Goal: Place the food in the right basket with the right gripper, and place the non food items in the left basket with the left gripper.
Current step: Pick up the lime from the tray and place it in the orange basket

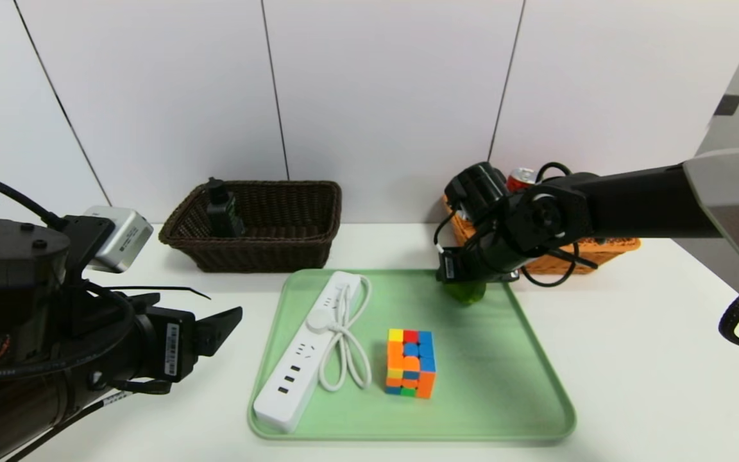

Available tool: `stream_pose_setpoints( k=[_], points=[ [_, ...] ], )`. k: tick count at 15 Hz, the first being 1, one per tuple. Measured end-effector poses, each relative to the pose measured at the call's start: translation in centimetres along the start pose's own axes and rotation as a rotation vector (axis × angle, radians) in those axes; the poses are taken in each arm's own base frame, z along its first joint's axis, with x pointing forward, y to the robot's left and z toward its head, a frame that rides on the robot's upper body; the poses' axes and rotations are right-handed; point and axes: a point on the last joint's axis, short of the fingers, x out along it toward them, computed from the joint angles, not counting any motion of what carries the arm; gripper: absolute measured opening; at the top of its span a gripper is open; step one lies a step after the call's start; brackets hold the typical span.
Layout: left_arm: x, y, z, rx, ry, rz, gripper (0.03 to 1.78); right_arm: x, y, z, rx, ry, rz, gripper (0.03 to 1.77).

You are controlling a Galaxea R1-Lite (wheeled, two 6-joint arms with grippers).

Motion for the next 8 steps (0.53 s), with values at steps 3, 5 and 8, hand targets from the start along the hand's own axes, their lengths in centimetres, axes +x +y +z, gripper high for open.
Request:
stream_pose_setpoints(
  k=[3,5,8],
  points=[
    [-0.1,0.2,0.0,-0.004,-0.003,0.006,1.69,-0.9,0.8,-0.1,-0.013,-0.004,0.034,1.03],
    [-0.2,0.2,0.1,-0.006,-0.008,0.006,1.69,-2.4,1.7,-0.2,-0.025,-0.016,0.075,1.03],
    [-0.6,0.4,0.2,-0.01,-0.018,-0.004,1.69,-5.5,2.9,-0.5,-0.047,-0.059,0.125,1.02]
  ],
)
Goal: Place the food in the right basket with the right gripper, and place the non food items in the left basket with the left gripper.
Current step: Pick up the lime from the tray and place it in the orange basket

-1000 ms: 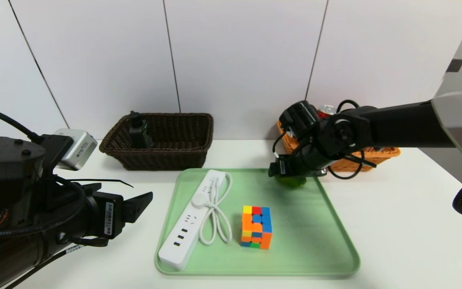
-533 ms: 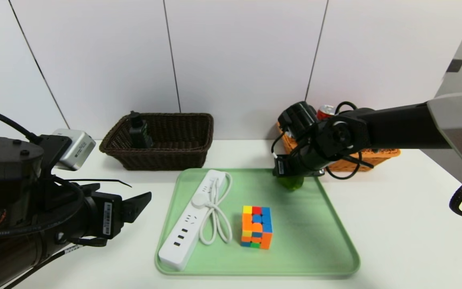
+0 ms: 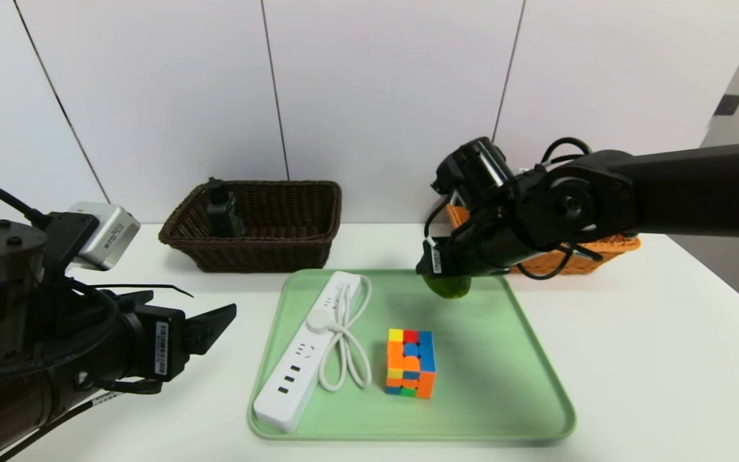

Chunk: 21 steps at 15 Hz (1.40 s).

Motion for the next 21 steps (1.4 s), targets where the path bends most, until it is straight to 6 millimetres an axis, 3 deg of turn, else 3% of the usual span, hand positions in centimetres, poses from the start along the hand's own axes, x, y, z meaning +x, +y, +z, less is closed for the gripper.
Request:
stream_pose_setpoints(
  k=[3,6,10,14,17,21],
  points=[
    [-0.4,0.1,0.3,-0.007,-0.017,-0.004,1.69,-4.2,0.8,0.2,-0.017,-0.072,0.053,1.02],
    [-0.6,0.1,0.7,-0.014,-0.032,-0.008,1.69,-9.1,0.5,1.1,-0.005,-0.194,0.082,1.02],
    [-0.9,0.1,0.9,-0.021,-0.041,-0.027,1.69,-13.6,-2.4,3.4,0.079,-0.36,0.044,1.02],
    [-1.2,0.1,1.2,-0.03,-0.055,-0.048,1.69,-15.7,-7.1,5.8,0.185,-0.466,-0.046,1.02],
    [-1.4,0.1,1.7,-0.038,-0.071,-0.05,1.69,-15.8,-11.0,6.5,0.249,-0.467,-0.119,1.02],
    [-1.5,0.2,1.5,-0.031,-0.051,-0.046,1.69,-14.9,-14.4,6.8,0.315,-0.455,-0.2,1.01]
  ],
)
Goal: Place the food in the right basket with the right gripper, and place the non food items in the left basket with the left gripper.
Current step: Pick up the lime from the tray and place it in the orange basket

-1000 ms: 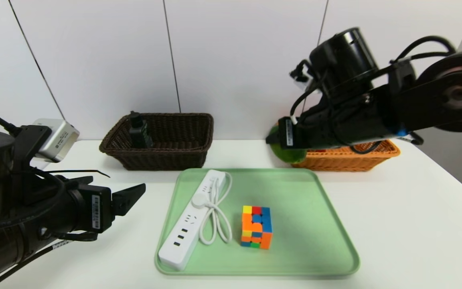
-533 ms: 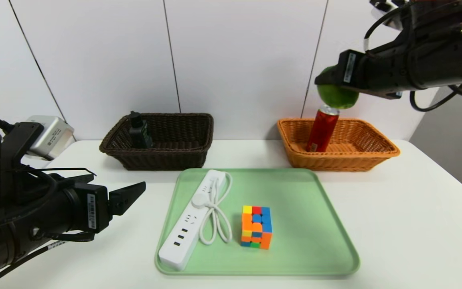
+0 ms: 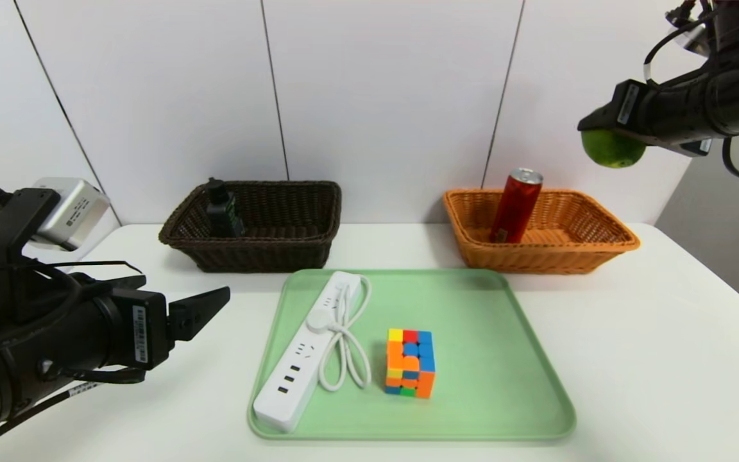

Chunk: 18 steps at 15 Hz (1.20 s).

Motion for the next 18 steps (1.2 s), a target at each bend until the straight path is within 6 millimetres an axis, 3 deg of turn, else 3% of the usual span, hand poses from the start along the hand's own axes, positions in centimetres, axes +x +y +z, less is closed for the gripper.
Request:
stream_pose_setpoints(
  k=[6,10,18],
  points=[
    [0.0,0.0,0.0,-0.004,0.0,0.0,1.69,4.9,-2.4,-1.4,0.066,0.089,-0.088,1.01],
    [-0.1,0.1,-0.2,-0.004,0.001,0.0,1.69,8.2,-2.7,-2.2,0.108,0.087,-0.099,1.01],
    [0.1,0.4,-0.5,-0.007,0.019,-0.001,1.69,12.2,-4.4,-3.8,0.205,0.132,-0.165,1.01]
  ],
)
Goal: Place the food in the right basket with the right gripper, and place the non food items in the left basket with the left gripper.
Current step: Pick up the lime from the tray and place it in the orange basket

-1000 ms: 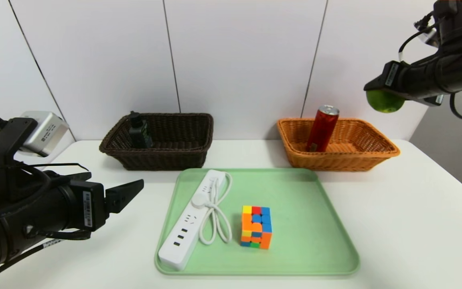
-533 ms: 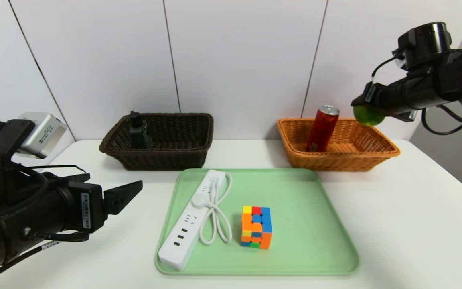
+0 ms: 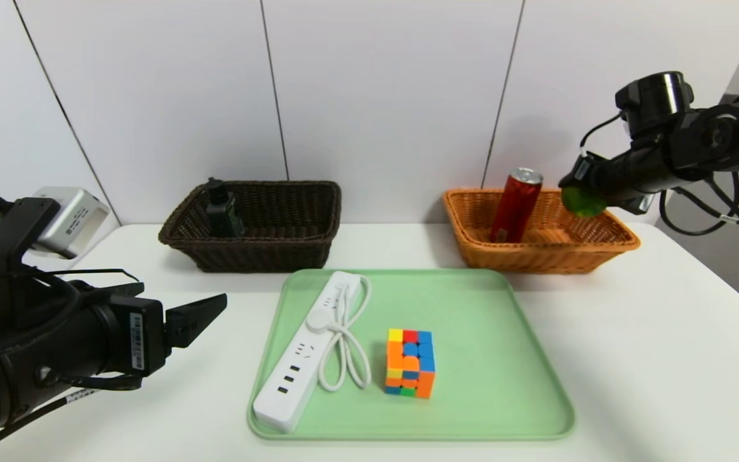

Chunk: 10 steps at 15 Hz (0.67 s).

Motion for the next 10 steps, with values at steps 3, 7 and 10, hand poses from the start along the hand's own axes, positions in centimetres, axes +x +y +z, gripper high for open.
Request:
stream_pose_setpoints(
  k=[3,7,10],
  points=[
    [0.1,0.1,-0.1,-0.001,0.007,0.001,1.69,1.4,-0.3,0.3,0.033,-0.031,0.004,1.01],
    [0.1,0.2,-0.3,0.001,0.014,0.006,1.69,3.1,-0.5,-0.1,0.036,-0.013,-0.009,1.01],
    [0.2,0.3,-0.3,0.0,0.013,0.013,1.69,4.3,-0.5,-0.5,0.035,0.0,-0.018,1.01]
  ],
)
